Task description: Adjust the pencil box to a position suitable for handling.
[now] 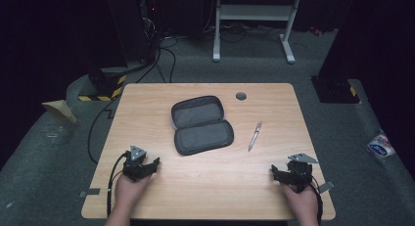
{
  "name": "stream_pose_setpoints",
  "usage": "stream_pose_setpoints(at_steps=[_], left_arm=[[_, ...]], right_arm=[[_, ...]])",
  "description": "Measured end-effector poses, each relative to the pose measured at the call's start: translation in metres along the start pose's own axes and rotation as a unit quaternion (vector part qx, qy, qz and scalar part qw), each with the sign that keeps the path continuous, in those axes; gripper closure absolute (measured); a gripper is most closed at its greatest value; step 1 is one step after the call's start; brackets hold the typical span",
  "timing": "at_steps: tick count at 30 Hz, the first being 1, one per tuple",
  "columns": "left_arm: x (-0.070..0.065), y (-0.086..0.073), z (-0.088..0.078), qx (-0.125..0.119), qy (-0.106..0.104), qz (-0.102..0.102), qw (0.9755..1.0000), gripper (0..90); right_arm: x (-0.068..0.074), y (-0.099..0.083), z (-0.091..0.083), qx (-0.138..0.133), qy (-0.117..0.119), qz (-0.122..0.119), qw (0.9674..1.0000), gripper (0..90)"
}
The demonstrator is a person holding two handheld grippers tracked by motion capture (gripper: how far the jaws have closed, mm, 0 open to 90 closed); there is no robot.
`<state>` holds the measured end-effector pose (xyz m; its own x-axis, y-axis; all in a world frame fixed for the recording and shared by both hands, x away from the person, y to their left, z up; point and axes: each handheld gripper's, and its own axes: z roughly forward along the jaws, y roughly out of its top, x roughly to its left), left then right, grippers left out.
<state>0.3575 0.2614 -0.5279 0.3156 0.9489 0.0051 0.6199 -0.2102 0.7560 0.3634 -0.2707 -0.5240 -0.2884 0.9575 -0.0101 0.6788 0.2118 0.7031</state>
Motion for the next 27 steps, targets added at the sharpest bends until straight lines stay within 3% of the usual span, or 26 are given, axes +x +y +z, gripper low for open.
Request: stream_pose_setpoints(at_steps=[7,14,21,27], left_arm=[[0.000,0.000,0.000,0.000,0.000,0.001,1.0000,37.7],[-0.004,0.001,0.000,0.002,-0.005,0.003,1.0000,43.7],[-0.016,0.005,0.003,-0.004,-0.022,0.023,0.9995,51.9],[-0.021,0.007,-0.001,-0.021,-0.048,0.008,0.9986,56.6]], right_arm=[[-0.001,0.000,0.000,0.000,0.003,-0.004,1.0000,10.8],[0.000,-0.002,-0.002,0.000,0.007,-0.008,0.9999,10.9],[0.000,-0.002,-0.002,0.000,0.008,-0.008,0.9999,11.2],[0.000,-0.002,-0.002,-0.002,0.009,-0.010,0.9999,12.1]])
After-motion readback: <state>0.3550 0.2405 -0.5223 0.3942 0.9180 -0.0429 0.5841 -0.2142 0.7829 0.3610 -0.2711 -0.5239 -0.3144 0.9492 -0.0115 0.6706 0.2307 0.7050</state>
